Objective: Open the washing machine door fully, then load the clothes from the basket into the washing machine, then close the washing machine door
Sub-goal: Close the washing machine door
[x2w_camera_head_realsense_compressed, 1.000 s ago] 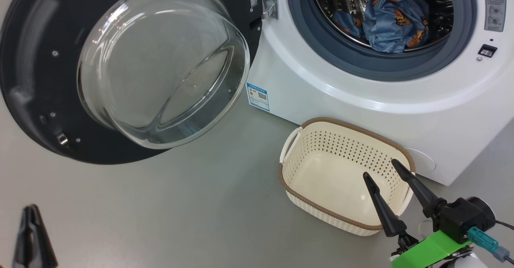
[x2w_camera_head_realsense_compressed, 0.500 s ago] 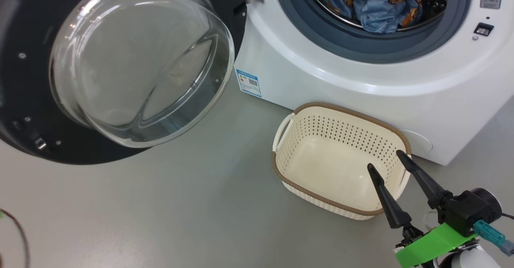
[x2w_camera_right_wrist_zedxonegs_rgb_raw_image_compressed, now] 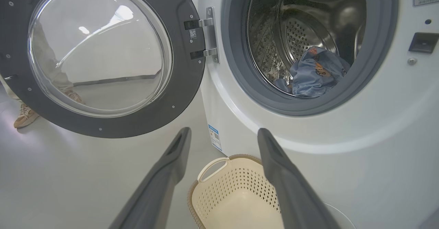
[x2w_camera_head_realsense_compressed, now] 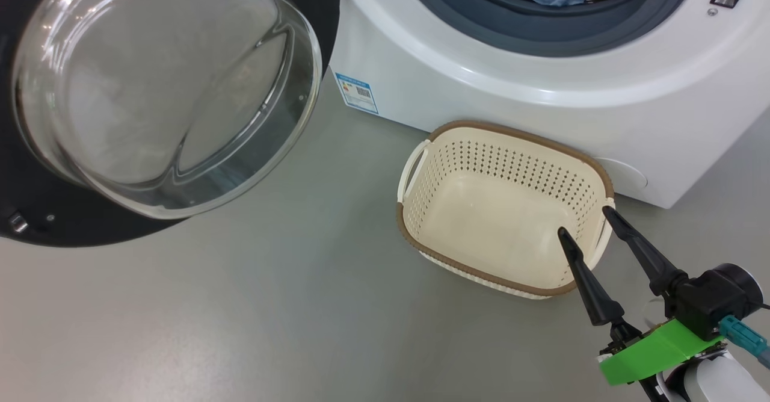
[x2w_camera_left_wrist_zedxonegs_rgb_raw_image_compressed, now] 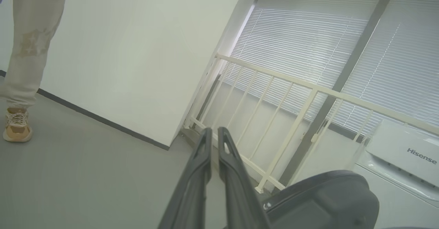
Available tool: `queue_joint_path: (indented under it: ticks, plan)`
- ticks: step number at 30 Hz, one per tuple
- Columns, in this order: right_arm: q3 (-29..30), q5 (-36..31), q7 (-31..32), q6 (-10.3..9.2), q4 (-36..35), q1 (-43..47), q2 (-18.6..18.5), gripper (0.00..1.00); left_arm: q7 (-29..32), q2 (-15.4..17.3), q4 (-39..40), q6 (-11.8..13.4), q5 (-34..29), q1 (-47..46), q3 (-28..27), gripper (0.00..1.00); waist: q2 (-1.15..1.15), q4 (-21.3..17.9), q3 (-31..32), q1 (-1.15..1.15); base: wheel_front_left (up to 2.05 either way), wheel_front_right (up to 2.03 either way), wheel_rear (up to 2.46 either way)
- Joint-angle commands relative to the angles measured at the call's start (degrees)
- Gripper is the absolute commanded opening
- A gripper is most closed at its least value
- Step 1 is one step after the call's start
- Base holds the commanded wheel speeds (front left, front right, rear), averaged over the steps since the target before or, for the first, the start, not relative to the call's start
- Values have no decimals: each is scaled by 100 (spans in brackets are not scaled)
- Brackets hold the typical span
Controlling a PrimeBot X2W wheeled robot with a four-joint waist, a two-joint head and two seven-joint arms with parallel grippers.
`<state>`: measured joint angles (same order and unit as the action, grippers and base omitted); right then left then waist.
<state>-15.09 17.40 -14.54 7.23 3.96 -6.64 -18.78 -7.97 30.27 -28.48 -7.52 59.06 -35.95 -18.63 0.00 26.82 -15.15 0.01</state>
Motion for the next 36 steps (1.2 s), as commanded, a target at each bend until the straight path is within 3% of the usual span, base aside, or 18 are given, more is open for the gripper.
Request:
queue_joint_path:
  ticks: [1,10,17,36]
  plan:
    - [-141,-66,-46,25,-154,-153,-117,100,317,608,-271,4,374,-388,-83,0,0,-29,-143,-1,0,0,0]
    - [-220,-73,-46,25,-153,-278,-213,100,1616,1131,-1337,4,1270,-1082,312,0,0,-61,-375,-1,0,0,0]
    - [-242,-71,-46,25,-166,-342,-330,100,2627,1404,-1707,4,1669,-1354,714,0,0,-61,-563,-1,0,0,0]
    - [-275,-71,-46,25,-154,-469,-485,100,4178,1519,-1894,3,2410,-1443,1253,0,0,17,-768,-1,0,0,0]
